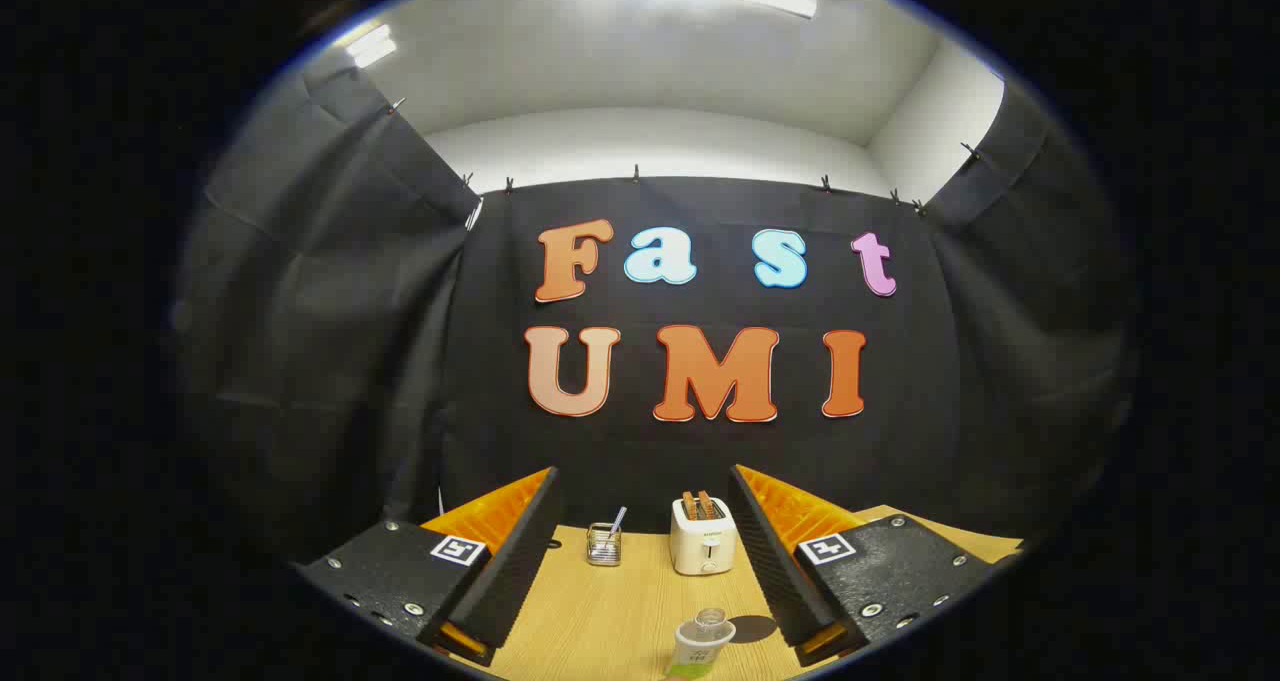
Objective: Take the bottle from table, then pour the juice into the cup, finally place the bottle on the coaster
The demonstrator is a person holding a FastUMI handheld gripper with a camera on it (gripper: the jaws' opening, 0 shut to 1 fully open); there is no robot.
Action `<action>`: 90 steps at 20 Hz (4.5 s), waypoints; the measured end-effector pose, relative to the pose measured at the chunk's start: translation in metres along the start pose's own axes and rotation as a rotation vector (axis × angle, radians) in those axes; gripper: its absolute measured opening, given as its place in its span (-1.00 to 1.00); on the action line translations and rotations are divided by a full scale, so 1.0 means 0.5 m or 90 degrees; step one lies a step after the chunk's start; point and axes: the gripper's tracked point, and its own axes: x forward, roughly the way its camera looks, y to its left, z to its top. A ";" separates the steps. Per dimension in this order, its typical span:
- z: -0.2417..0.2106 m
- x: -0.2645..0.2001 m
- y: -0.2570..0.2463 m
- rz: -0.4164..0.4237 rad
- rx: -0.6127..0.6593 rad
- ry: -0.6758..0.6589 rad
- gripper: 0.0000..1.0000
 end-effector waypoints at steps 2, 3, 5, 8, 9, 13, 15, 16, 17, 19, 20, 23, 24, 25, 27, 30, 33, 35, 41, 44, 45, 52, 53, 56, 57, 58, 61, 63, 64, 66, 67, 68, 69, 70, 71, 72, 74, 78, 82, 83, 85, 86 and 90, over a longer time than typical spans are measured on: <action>0.005 0.003 -0.004 -0.001 0.002 -0.002 0.95; 0.009 0.001 -0.006 -0.001 0.002 -0.005 0.95; 0.009 -0.001 -0.014 -0.008 0.001 -0.007 0.95; 0.004 0.001 -0.018 -0.012 0.004 -0.002 0.95; 0.001 0.000 -0.017 -0.011 0.006 0.001 0.95; 0.003 0.001 -0.020 -0.011 0.003 0.002 0.95; 0.004 0.000 -0.018 -0.011 0.003 0.001 0.95; 0.003 0.000 -0.020 -0.013 0.003 0.001 0.95; 0.002 -0.001 -0.022 -0.014 0.003 0.002 0.95; 0.003 -0.001 -0.020 -0.013 0.003 0.003 0.95; 0.004 -0.002 -0.019 -0.012 0.003 0.002 0.95; 0.005 -0.005 -0.020 -0.012 0.002 0.000 0.95; 0.004 -0.004 -0.020 -0.013 0.002 0.000 0.95; 0.004 -0.004 -0.021 -0.013 0.002 0.001 0.95; 0.008 -0.009 -0.021 -0.014 0.002 -0.001 0.95; 0.003 -0.009 -0.025 -0.019 -0.001 -0.001 0.95; 0.001 -0.012 -0.023 -0.020 0.012 -0.001 0.95; 0.016 -0.015 -0.010 -0.011 0.031 -0.019 0.96; -0.036 -0.013 -0.035 -0.049 0.030 -0.005 0.95; -0.080 -0.007 -0.028 -0.052 0.029 0.009 0.95; -0.095 -0.007 -0.030 -0.056 0.031 0.011 0.96; -0.233 -0.008 -0.052 -0.064 0.011 0.051 0.95; -0.251 -0.011 -0.063 -0.073 0.004 0.057 0.95; -0.293 -0.011 -0.072 -0.090 -0.001 0.077 0.95; -0.300 -0.013 -0.071 -0.091 0.002 0.078 0.96; -0.313 -0.016 -0.072 -0.090 0.004 0.084 0.95; -0.364 -0.019 -0.085 -0.104 -0.005 0.111 0.95; -0.390 -0.021 -0.096 -0.118 -0.007 0.127 0.95; -0.405 -0.020 -0.103 -0.131 0.005 0.134 0.96; -0.430 -0.012 -0.096 -0.132 0.044 0.143 0.96; -0.448 -0.008 -0.089 -0.124 0.056 0.153 0.95; -0.472 -0.006 -0.084 -0.116 0.062 0.167 0.95; -0.493 -0.004 -0.087 -0.117 0.059 0.181 0.96; -0.515 -0.007 -0.093 -0.118 0.057 0.197 0.95; -0.535 -0.005 -0.092 -0.115 0.056 0.210 0.96; -0.552 -0.004 -0.088 -0.111 0.056 0.224 0.96; -0.587 -0.003 -0.092 -0.115 0.049 0.249 0.96; -0.648 0.000 -0.107 -0.139 0.036 0.290 0.87; -0.682 -0.004 -0.106 -0.144 0.025 0.316 0.52; -0.679 -0.005 -0.108 -0.146 0.013 0.315 0.44; -0.676 -0.003 -0.107 -0.146 0.010 0.309 0.29; -0.676 -0.003 -0.103 -0.141 0.005 0.306 0.25; -0.647 0.006 -0.074 -0.096 0.022 0.279 0.16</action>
